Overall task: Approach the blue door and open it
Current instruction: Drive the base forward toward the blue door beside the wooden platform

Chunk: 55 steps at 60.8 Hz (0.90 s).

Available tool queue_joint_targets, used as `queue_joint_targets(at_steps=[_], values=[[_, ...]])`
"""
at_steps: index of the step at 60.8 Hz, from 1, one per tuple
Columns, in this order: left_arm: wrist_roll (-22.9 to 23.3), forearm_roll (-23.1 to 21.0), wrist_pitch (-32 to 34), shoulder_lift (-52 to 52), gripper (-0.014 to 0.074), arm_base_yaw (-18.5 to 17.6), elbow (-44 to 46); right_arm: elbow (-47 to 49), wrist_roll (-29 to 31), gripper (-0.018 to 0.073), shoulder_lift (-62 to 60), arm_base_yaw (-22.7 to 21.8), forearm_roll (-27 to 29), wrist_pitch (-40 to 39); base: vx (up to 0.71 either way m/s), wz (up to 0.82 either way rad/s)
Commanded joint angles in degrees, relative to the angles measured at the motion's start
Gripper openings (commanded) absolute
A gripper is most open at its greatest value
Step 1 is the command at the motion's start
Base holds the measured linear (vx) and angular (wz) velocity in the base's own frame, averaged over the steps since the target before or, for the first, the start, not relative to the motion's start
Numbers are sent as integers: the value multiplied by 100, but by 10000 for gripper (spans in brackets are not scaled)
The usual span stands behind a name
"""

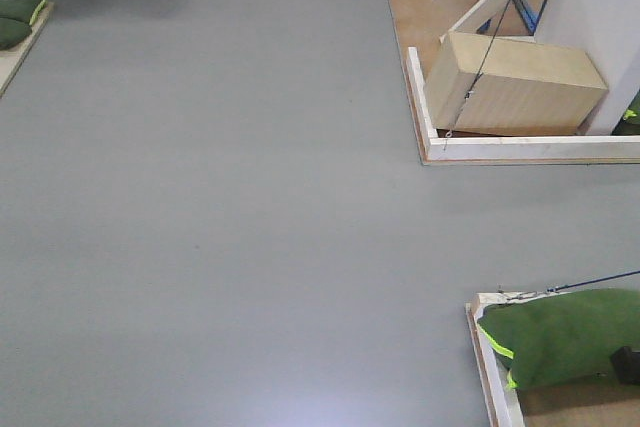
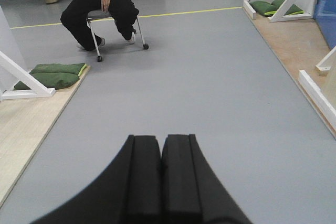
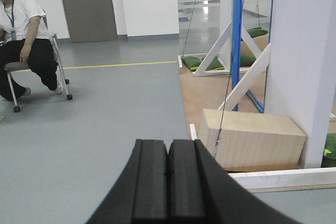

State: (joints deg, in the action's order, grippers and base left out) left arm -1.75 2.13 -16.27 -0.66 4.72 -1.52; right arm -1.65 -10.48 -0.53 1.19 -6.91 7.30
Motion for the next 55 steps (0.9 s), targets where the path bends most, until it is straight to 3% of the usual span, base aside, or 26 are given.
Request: queue_joint_targets(at_steps=[1,55], values=[[14,-47,491,-107,70,9,-22,-115,25,2,-107,-27,-25,-487,15,7],[14,-46,491,-112,70,15,-22,-115,25,2,-125,-27,-25,-487,12,-1]])
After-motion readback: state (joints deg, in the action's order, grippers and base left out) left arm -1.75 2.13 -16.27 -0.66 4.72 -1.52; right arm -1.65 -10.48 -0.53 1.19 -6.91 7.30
